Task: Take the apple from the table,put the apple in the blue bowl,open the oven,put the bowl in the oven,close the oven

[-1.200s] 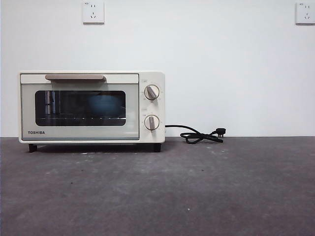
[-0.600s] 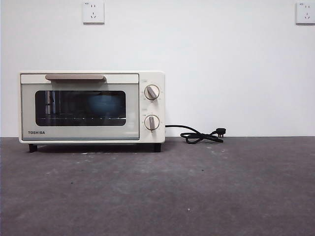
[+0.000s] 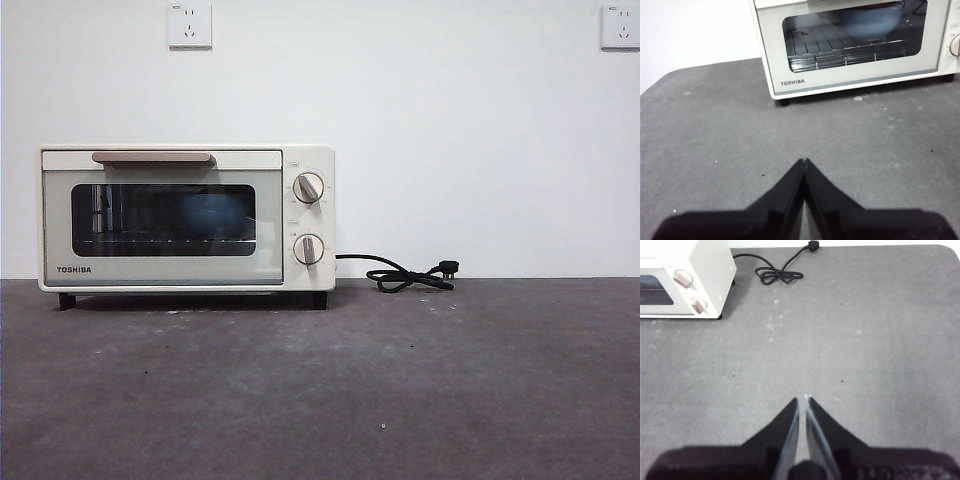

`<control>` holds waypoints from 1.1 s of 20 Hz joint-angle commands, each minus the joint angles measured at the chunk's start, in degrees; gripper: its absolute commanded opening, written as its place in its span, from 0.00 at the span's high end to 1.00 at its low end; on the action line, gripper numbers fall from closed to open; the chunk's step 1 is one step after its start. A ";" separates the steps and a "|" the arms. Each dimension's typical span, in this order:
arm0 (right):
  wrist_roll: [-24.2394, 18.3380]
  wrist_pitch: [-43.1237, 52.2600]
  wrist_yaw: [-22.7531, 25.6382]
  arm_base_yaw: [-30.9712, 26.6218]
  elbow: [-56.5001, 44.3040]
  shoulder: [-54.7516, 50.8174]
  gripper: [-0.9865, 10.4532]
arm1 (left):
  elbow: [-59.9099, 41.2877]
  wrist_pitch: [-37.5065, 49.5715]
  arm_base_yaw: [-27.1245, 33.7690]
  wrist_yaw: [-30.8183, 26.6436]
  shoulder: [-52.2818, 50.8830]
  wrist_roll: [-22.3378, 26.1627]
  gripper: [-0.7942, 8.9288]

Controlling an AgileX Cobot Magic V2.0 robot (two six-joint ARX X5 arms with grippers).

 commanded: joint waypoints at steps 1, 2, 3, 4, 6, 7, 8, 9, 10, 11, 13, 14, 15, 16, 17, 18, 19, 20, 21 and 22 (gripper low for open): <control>0.39 -1.60 0.04 0.07 -0.50 0.02 0.89 | -0.55 0.52 0.11 -0.17 -0.04 -0.44 0.92; -0.28 -1.60 0.04 0.07 -0.50 0.02 0.89 | -0.55 0.55 0.11 -0.17 -0.04 -0.44 0.92; -0.59 -1.60 0.11 0.07 -0.50 0.02 0.89 | -0.57 0.52 0.11 -0.17 -0.02 -0.44 0.92; -1.40 -1.57 1.38 0.11 -0.52 0.02 0.89 | -0.55 0.55 0.11 -0.17 -0.02 -0.44 0.92; -1.77 -1.60 7.74 -1.18 -0.90 0.02 0.89 | -0.55 0.55 0.11 -0.17 -0.02 -0.44 0.92; -2.58 -1.60 10.12 -2.49 -1.38 0.00 0.89 | -0.55 0.52 0.11 -0.17 -0.02 -0.44 0.92; -2.80 -1.60 10.27 -4.35 -2.10 -0.13 0.89 | -0.55 0.55 0.11 -0.17 -0.02 -0.44 0.92; -2.80 -1.60 9.73 -7.28 -3.43 -0.63 0.89 | -0.55 0.55 0.11 -0.17 -0.02 -0.44 0.92; -2.80 -1.60 9.29 -9.81 -5.07 -1.40 0.89 | -0.55 0.55 0.11 -0.17 -0.02 -0.44 0.92; -2.64 -1.60 9.20 -12.92 -7.87 -2.73 0.89 | -0.57 0.52 0.11 -0.17 -0.02 -0.44 0.92; -6.05 6.12 6.47 -18.12 -15.67 -6.80 0.89 | -0.55 0.55 0.11 -0.17 -0.02 -0.44 0.92; -9.84 13.81 3.13 -20.22 -20.26 -9.49 0.89 | -0.57 0.55 0.11 -0.17 -0.02 -0.44 0.92; -14.56 25.27 -2.38 -22.56 -26.40 -13.09 0.89 | -0.55 0.55 0.11 -0.17 -0.02 -0.44 0.92; -18.14 35.23 -7.67 -24.24 -31.65 -15.98 0.89 | -0.55 0.55 0.11 -0.17 -0.02 -0.44 0.92; -22.16 47.01 -14.43 -25.97 -38.23 -19.12 0.89 | -0.55 0.55 0.11 -0.17 -0.02 -0.44 0.92; -24.70 55.65 -19.26 -27.30 -43.60 -21.29 0.89 | -0.55 0.55 0.11 -0.17 -0.02 -0.44 0.92; -26.45 63.87 -23.67 -29.03 -49.77 -23.37 0.89 | -0.55 0.55 0.11 -0.17 -0.02 -0.44 0.92; -26.60 68.89 -25.83 -30.77 -54.45 -24.83 0.89 | -0.55 0.55 0.11 -0.17 -0.02 -0.44 0.92; -26.10 72.70 -27.23 -32.48 -58.36 -25.88 0.89 | -0.55 0.55 0.11 -0.17 -0.02 -0.44 0.92; -25.24 75.10 -28.11 -33.77 -61.05 -26.49 0.89 | -0.55 0.55 0.11 -0.17 -0.02 -0.44 0.92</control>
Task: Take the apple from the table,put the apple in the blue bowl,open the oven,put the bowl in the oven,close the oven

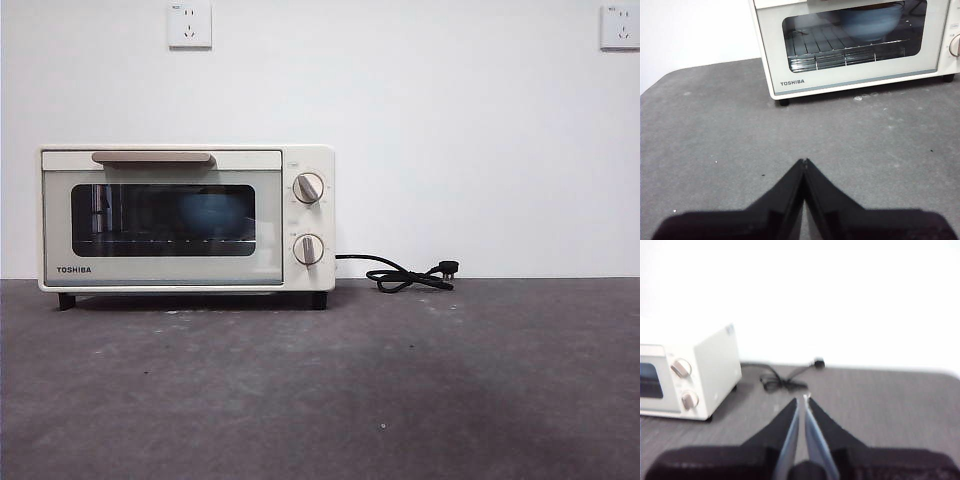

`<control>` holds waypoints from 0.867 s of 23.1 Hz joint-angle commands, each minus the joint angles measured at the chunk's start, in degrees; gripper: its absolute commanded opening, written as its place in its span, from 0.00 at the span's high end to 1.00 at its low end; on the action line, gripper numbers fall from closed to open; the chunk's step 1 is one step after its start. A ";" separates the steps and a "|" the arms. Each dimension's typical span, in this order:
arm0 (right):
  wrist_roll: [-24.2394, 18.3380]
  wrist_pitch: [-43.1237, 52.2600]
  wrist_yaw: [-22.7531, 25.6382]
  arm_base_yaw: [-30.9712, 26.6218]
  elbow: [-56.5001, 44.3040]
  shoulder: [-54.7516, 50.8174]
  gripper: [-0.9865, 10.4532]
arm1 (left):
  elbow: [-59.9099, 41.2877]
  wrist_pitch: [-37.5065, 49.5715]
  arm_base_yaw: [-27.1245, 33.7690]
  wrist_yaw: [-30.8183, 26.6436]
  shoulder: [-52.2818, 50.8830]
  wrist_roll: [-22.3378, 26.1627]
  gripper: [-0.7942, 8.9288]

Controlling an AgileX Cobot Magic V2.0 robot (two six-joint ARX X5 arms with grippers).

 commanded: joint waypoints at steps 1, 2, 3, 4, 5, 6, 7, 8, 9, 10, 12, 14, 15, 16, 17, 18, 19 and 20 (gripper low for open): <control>-0.55 9.57 -2.64 -3.93 -9.92 -1.92 0.89 | -0.55 0.52 0.11 -0.17 -0.02 -0.44 0.92; 0.74 12.09 -2.97 -5.66 -12.92 -2.60 0.89 | -0.55 0.52 0.11 -0.17 -0.02 -0.44 0.92; 1.84 13.51 -3.02 -6.93 -14.88 -3.04 0.89 | -0.55 0.50 0.11 -0.17 -0.02 -0.44 0.92; 2.91 14.23 -3.04 -8.13 -16.55 -3.54 0.89 | -0.55 0.52 0.11 -0.17 -0.02 -0.44 0.92; 4.59 14.45 -3.06 -9.92 -18.67 -4.52 0.89 | -0.55 0.52 0.11 -0.17 -0.02 -0.44 0.92; 5.46 14.51 -3.04 -10.71 -19.56 -5.05 0.89 | -0.55 0.52 0.11 -0.17 -0.02 -0.44 0.92; 6.29 14.67 -3.06 -11.69 -20.63 -5.73 0.89 | -0.55 0.52 0.11 -0.17 -0.02 -0.44 0.92; 6.99 14.62 -3.08 -12.85 -21.81 -6.71 0.89 | -0.55 0.52 0.11 -0.17 -0.02 -0.44 0.92; 7.37 14.62 -3.08 -13.57 -22.56 -7.50 0.89 | -0.55 0.52 0.11 -0.17 -0.02 -0.44 0.92; 7.52 14.64 -3.08 -14.16 -23.23 -8.26 0.89 | -0.55 0.52 0.11 -0.17 -0.02 -0.44 0.92; 7.37 14.62 -3.26 -14.97 -24.65 -10.01 0.89 | -0.55 0.52 0.11 -0.17 -0.02 -0.44 0.92; 6.32 12.15 -3.23 -15.06 -24.90 -11.65 0.89 | -0.55 0.52 0.11 -0.17 -0.02 -0.44 0.92; 5.75 11.02 -3.34 -15.06 -24.90 -12.24 0.89 | -0.55 0.52 0.11 -0.17 -0.02 -0.44 0.92; 5.31 9.94 -3.45 -15.06 -24.90 -12.79 0.89 | -0.55 0.52 0.11 -0.17 -0.02 -0.44 0.92; 4.70 8.50 -3.48 -15.06 -24.90 -13.42 0.89 | -0.55 0.52 0.11 -0.17 -0.02 -0.44 0.92; 4.31 7.65 -3.45 -15.06 -24.90 -13.62 0.89 | -0.55 0.52 0.11 -0.17 -0.02 -0.44 0.92; 4.00 6.88 -3.45 -15.06 -24.90 -13.62 0.89 | -0.55 0.52 0.11 -0.17 -0.02 -0.44 0.92; 3.65 5.84 -3.48 -14.99 -24.90 -13.62 0.89 | -0.55 0.52 0.11 -0.17 0.00 -0.44 0.92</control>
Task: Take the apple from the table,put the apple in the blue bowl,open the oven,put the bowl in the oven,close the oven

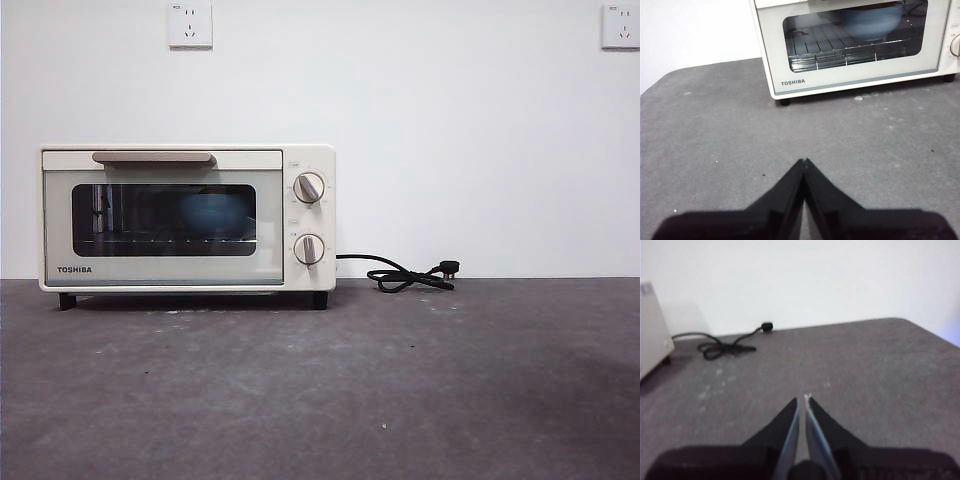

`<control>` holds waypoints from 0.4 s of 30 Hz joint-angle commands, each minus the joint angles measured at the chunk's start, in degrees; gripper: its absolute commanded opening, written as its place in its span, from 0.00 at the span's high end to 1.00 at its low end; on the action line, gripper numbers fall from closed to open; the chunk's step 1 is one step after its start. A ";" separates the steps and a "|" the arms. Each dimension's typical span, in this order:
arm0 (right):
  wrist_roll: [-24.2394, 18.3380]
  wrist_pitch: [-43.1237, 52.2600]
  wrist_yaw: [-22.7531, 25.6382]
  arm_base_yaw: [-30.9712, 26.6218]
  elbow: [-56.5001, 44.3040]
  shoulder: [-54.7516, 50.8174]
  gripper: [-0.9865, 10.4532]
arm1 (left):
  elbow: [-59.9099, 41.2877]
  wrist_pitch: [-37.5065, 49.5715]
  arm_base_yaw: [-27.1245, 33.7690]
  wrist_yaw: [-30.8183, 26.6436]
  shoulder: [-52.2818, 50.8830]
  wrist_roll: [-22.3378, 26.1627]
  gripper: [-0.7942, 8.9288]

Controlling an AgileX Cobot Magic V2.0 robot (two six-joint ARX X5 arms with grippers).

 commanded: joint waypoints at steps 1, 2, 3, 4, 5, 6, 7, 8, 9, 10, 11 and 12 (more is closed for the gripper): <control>-1.62 -1.90 -0.02 0.02 -0.68 -0.17 0.89 | -0.55 0.52 0.11 -0.17 0.00 -0.44 0.92; -1.79 -2.89 -0.02 0.07 -0.68 -0.17 0.89 | -0.55 0.52 0.11 -0.17 0.00 -0.44 0.92; -2.16 -4.15 -0.04 0.07 -0.68 -0.17 0.89 | -0.55 0.52 0.11 -0.17 0.00 -0.44 0.92; -2.25 -5.05 -0.04 0.07 -0.68 -0.17 0.89 | -0.55 0.52 0.11 -0.17 0.02 -0.44 0.92; -2.21 -5.92 -0.04 0.07 -0.68 -0.17 0.89 | -0.55 0.52 0.11 -0.17 0.02 -0.44 0.92; -2.27 -7.06 -0.04 0.07 -0.68 -0.17 0.89 | -0.55 0.52 0.11 -0.17 0.02 -0.44 0.92; -2.25 -7.43 -0.04 0.09 -0.68 -0.17 0.89 | -0.55 0.52 0.11 -0.17 0.02 -0.44 0.92; -2.40 -7.39 -0.07 0.11 -0.68 -0.17 0.89 | -0.55 0.52 0.11 -0.17 0.02 -0.44 0.92; -2.45 -7.41 -0.17 0.11 -0.68 -0.17 0.89 | -0.55 0.52 0.11 -0.17 0.02 -0.44 0.92; -2.54 -7.41 -0.42 0.11 -0.68 -0.17 0.89 | -0.55 0.52 0.11 -0.17 0.02 -0.44 0.92; -2.62 -7.41 -0.66 0.13 -0.68 -0.17 0.89 | -0.55 0.52 0.11 -0.17 0.02 -0.44 0.92; -2.60 -7.41 -0.70 0.28 -0.68 -0.17 0.89 | -0.55 0.52 0.11 -0.17 0.02 -0.44 0.92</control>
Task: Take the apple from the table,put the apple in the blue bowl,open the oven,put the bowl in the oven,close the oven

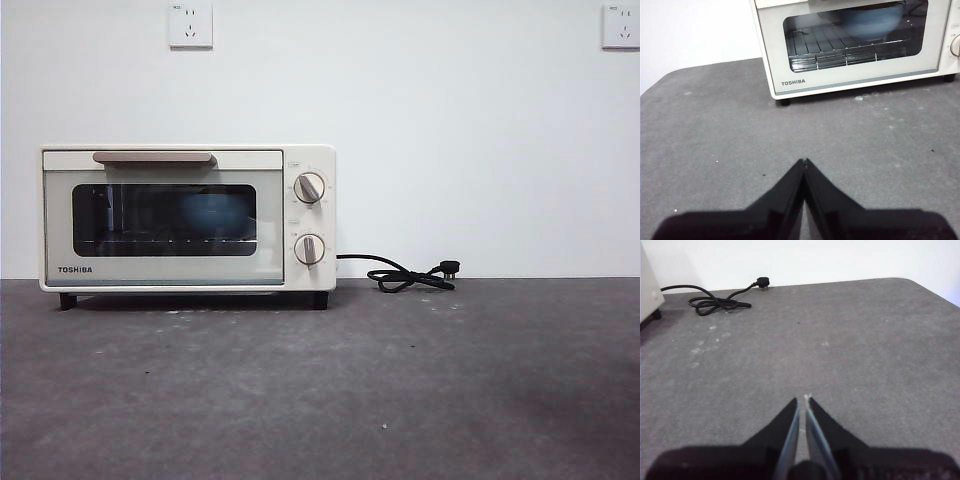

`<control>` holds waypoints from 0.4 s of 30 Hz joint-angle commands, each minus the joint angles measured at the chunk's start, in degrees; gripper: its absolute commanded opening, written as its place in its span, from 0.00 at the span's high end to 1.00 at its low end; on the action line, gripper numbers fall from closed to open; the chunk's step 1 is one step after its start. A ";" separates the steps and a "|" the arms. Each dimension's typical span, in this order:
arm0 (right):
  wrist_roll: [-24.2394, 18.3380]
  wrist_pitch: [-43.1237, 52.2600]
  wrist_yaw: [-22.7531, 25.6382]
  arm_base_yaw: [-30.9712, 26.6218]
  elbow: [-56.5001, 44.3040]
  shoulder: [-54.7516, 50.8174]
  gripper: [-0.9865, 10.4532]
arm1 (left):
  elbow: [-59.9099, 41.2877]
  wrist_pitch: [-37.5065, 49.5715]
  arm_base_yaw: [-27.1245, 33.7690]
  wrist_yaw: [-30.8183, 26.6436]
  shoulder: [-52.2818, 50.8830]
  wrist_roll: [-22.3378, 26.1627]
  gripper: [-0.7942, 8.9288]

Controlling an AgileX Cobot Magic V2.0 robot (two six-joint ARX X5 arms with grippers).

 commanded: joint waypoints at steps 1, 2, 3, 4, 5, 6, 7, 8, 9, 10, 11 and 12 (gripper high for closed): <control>-0.59 0.33 -0.28 0.55 -0.63 -0.17 0.89 | -0.55 0.55 0.11 -0.17 0.02 -0.42 0.92; -0.59 0.33 -0.28 0.98 -0.63 -0.17 0.89 | -0.55 0.55 0.11 -0.17 0.02 -0.42 0.92; -0.63 0.33 -0.28 1.70 -0.63 -0.17 0.89 | -0.55 0.55 0.11 -0.17 0.02 -0.42 0.92; -0.66 0.35 -0.26 2.32 -0.63 -0.17 0.89 | -0.55 0.55 0.11 -0.17 0.02 -0.42 0.92; -0.81 0.35 -0.26 2.86 -0.63 -0.17 0.89 | -0.55 0.55 0.11 -0.17 0.02 -0.42 0.92; -1.20 0.33 -0.33 3.63 -0.63 -0.17 0.89 | -0.55 0.55 0.11 -0.17 0.02 -0.42 0.92; -1.51 0.33 -0.42 4.15 -0.63 -0.17 0.89 | -0.55 0.55 0.11 -0.17 0.02 -0.42 0.92; -1.75 0.35 -0.70 4.48 -0.63 -0.17 0.89 | -0.55 0.55 0.11 -0.17 0.02 -0.42 0.92; -1.99 0.35 -1.09 4.59 -0.63 -0.17 0.89 | -0.55 0.55 0.11 -0.17 0.02 -0.42 0.92; -1.95 0.33 -1.27 4.57 -0.63 -0.17 0.89 | -0.55 0.55 0.11 -0.17 0.02 -0.42 0.92; -1.86 0.33 -1.25 4.57 -0.63 -0.17 0.89 | -0.55 0.55 0.11 -0.17 0.02 -0.42 0.92; -1.88 0.33 -1.22 4.57 -0.63 -0.17 0.89 | -0.55 0.55 0.11 -0.17 0.02 -0.42 0.92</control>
